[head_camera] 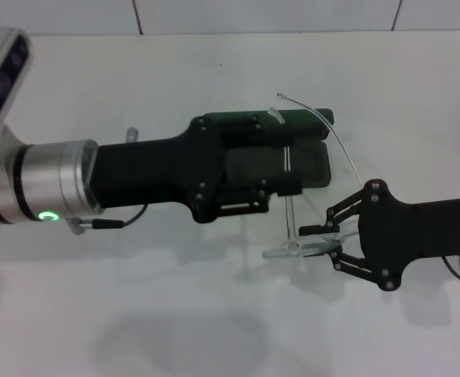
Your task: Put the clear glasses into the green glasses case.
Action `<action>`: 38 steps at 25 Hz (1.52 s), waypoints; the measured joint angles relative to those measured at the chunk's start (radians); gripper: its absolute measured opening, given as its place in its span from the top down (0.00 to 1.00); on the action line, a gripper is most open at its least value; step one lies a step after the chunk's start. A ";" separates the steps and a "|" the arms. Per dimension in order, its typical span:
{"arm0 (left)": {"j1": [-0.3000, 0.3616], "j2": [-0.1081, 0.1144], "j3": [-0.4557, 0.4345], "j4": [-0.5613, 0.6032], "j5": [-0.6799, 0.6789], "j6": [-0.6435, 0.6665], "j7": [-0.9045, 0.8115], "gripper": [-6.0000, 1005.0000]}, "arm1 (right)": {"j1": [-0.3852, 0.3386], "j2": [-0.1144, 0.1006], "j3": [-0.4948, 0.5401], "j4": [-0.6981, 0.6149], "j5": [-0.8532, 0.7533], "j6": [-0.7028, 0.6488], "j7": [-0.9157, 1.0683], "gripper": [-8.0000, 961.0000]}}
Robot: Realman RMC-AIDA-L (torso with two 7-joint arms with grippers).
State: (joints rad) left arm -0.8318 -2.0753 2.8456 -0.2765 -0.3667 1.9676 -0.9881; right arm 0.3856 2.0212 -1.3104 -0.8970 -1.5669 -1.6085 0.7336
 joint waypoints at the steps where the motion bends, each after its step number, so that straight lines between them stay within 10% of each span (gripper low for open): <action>1: -0.003 -0.003 0.000 0.000 0.007 -0.001 -0.004 0.39 | -0.002 0.000 0.000 0.002 0.005 -0.006 -0.012 0.86; 28: -0.071 -0.007 0.000 0.000 0.157 -0.057 -0.202 0.39 | -0.015 -0.001 0.002 -0.005 0.053 -0.048 -0.135 0.86; 38: -0.042 0.033 -0.002 -0.024 0.052 -0.067 -0.179 0.39 | -0.022 -0.008 0.059 0.017 0.047 -0.179 -0.130 0.86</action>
State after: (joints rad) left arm -0.8737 -2.0426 2.8439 -0.3003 -0.3150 1.9010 -1.1669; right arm 0.3634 2.0135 -1.2519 -0.8803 -1.5196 -1.7875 0.6031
